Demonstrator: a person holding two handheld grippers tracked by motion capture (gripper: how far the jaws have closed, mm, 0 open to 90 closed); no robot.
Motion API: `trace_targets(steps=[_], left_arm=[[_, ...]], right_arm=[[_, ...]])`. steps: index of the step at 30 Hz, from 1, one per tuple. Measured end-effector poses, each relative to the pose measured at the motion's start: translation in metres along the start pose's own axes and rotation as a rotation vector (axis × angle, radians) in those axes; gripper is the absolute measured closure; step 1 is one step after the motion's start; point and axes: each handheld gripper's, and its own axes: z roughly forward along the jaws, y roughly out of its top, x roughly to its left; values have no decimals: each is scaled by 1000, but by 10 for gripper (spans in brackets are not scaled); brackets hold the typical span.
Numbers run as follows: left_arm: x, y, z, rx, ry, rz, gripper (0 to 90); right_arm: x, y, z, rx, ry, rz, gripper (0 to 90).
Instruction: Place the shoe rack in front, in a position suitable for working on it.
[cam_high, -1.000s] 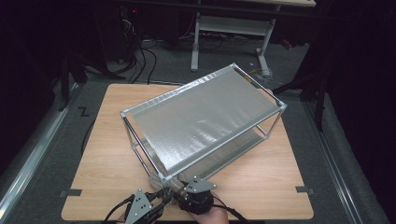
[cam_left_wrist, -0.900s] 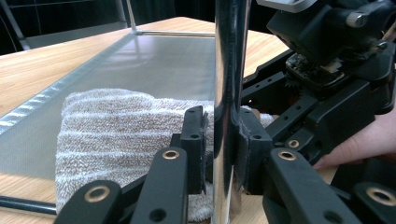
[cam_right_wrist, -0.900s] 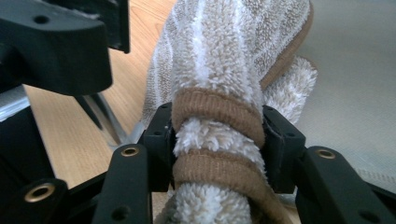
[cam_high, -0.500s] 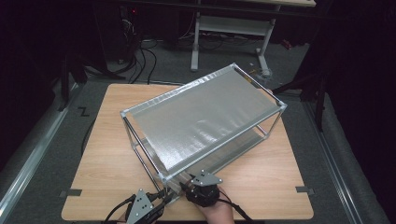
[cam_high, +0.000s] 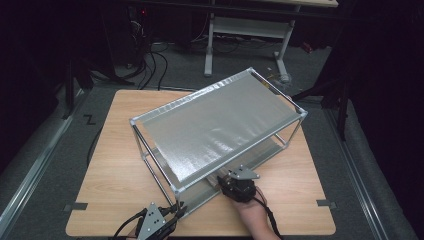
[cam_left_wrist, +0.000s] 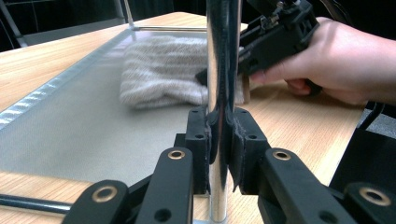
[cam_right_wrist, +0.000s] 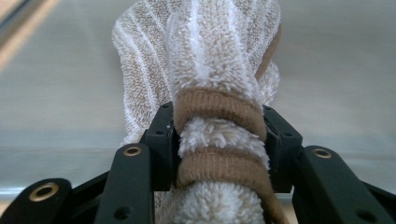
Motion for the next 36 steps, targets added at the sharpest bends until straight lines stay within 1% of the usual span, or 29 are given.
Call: trace_targets(steps=[1, 4, 5, 10, 14, 17, 21, 22, 25, 27, 30, 31, 33, 36], left_arm=[[0, 0, 0, 0, 1, 1, 787], [0, 0, 1, 2, 0, 4, 788], [0, 0, 1, 3, 0, 7, 788], [-1, 0, 1, 5, 0, 5, 790], [-1, 0, 2, 5, 0, 4, 790], [-1, 0, 2, 4, -1, -3, 790], [-1, 1, 3, 8, -4, 6, 790], [-1, 1, 4, 8, -5, 7, 790], [-2, 1, 4, 8, -8, 3, 791], [-2, 2, 5, 9, -10, 7, 792], [-3, 2, 6, 11, -15, 10, 792], [-3, 2, 6, 12, -18, 13, 793], [-3, 2, 6, 14, -22, 15, 793], [-3, 2, 5, 16, -26, 22, 794]], right_arm=[[-7, 0, 0, 1, -16, 13, 551], [-22, -2, 0, -1, -50, 19, 548], [-27, -2, 1, -2, -58, 30, 547], [-54, -1, 2, 13, -125, 60, 545], [-77, 0, 4, 16, -170, 102, 545], [-91, 1, 4, 27, -203, 119, 545], [-109, 1, 5, 36, -246, 136, 544], [-115, 1, 6, 40, -266, 141, 544], [-131, 1, 5, 47, -298, 163, 544], [-139, 1, 5, 51, -317, 168, 544], [-150, 0, 3, 55, -339, 195, 543], [-153, 0, 2, 55, -349, 193, 543], [-159, 0, 1, 59, -369, 202, 543], [-166, -2, -2, 66, -388, 213, 543]])
